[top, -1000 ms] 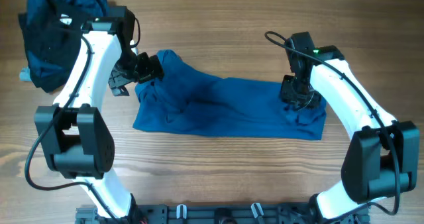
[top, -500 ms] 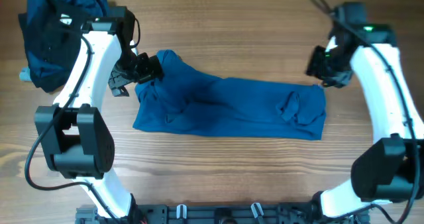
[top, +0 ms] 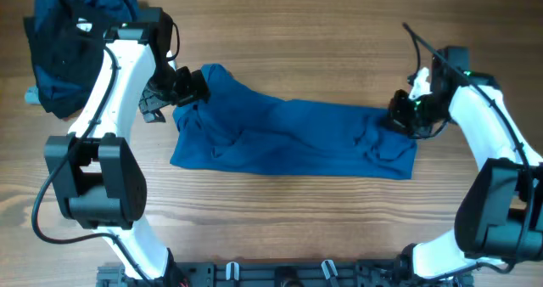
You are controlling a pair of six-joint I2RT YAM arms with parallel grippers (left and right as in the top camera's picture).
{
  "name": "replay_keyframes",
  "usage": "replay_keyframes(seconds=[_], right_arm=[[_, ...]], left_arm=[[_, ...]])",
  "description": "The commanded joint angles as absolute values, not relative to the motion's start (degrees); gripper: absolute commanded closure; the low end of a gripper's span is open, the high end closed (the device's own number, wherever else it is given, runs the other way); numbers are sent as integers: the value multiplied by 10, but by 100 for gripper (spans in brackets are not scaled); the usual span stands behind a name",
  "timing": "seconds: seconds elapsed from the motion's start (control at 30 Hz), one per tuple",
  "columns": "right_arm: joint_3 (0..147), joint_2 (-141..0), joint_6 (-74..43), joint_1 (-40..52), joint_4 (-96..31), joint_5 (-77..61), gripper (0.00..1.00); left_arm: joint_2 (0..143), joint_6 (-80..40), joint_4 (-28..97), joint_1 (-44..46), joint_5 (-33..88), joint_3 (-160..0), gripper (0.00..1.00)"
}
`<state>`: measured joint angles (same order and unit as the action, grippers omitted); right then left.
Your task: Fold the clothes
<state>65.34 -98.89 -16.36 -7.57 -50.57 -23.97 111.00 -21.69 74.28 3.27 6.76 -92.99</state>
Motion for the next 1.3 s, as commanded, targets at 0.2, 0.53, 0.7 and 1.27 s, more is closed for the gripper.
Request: replay_keyframes(seconds=[0.2, 0.53, 0.7, 1.27], right_arm=[[594, -1003, -182, -65, -402, -303, 94], [656, -800, -182, -67, -495, -194, 68], [633, -785, -182, -67, -523, -156, 59], [571, -1096, -150, -68, -318, -391, 95]], left_arm=[[1103, -214, 740, 30, 72, -929, 0], [1103, -199, 737, 30, 72, -929, 0], [1103, -199, 728, 30, 72, -929, 0], [1103, -199, 729, 30, 72, -929, 0]])
